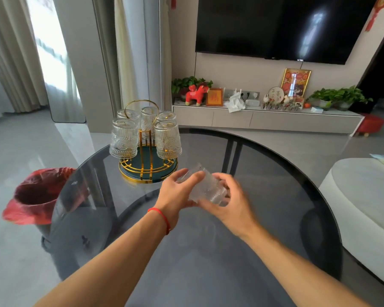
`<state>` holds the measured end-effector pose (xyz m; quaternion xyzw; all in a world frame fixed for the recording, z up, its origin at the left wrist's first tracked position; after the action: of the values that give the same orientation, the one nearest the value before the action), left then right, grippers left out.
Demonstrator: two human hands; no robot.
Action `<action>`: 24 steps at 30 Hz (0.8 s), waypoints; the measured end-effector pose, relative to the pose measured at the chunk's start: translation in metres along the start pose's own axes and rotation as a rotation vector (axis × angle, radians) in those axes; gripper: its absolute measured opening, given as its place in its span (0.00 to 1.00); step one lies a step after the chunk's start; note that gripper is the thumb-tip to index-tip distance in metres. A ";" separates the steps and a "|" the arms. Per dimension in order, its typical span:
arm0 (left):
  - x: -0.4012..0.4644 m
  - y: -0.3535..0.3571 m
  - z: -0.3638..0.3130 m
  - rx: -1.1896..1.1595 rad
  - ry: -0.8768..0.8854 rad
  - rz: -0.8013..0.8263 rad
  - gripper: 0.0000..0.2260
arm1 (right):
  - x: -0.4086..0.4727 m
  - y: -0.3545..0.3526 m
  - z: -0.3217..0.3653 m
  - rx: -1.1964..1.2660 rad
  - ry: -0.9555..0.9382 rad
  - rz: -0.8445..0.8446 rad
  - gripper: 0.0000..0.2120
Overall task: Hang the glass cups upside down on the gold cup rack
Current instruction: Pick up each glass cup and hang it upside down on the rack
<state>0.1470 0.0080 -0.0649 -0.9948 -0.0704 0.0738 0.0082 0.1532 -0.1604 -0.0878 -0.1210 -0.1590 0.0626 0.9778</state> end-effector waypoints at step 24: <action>0.041 -0.102 0.050 1.367 0.353 -0.260 0.39 | 0.140 0.114 0.143 -0.472 -0.275 0.095 0.38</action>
<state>0.1658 0.1149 -0.1179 -0.7476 -0.1239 -0.0622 0.6495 0.2289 0.0025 0.0559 -0.3430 -0.2944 0.0857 0.8879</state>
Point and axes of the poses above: each hand's wrist, its own x-axis towards the middle knuckle, its own y-axis out of the palm, z = x × y, the point moved 2 cm from there along x, towards the middle knuckle, and after that the axes turned 13 degrees about x, right-handed, at the moved point
